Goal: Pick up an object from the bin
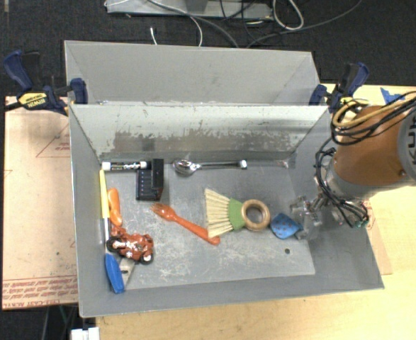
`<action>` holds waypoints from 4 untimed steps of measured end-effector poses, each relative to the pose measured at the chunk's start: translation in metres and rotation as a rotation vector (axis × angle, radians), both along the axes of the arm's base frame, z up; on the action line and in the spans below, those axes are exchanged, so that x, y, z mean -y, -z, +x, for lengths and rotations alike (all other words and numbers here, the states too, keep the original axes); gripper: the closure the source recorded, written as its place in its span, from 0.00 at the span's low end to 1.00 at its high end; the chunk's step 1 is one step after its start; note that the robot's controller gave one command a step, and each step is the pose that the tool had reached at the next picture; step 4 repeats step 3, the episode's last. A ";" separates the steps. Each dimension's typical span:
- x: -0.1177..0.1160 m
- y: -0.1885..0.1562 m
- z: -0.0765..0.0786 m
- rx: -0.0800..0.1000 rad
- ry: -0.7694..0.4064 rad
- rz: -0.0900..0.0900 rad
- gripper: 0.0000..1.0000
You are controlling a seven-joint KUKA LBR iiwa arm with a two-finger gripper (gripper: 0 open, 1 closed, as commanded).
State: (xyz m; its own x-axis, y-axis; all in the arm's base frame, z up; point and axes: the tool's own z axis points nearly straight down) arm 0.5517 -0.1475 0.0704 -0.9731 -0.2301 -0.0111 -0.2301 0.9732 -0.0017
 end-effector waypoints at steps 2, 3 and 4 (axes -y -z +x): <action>-0.001 -0.018 -0.001 -0.004 -0.002 0.001 1.00; -0.002 -0.050 -0.002 -0.008 0.000 0.003 1.00; -0.002 -0.050 -0.002 -0.008 0.000 0.003 1.00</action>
Offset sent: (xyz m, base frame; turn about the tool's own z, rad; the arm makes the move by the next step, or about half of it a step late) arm 0.0002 0.0000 0.0416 -0.0005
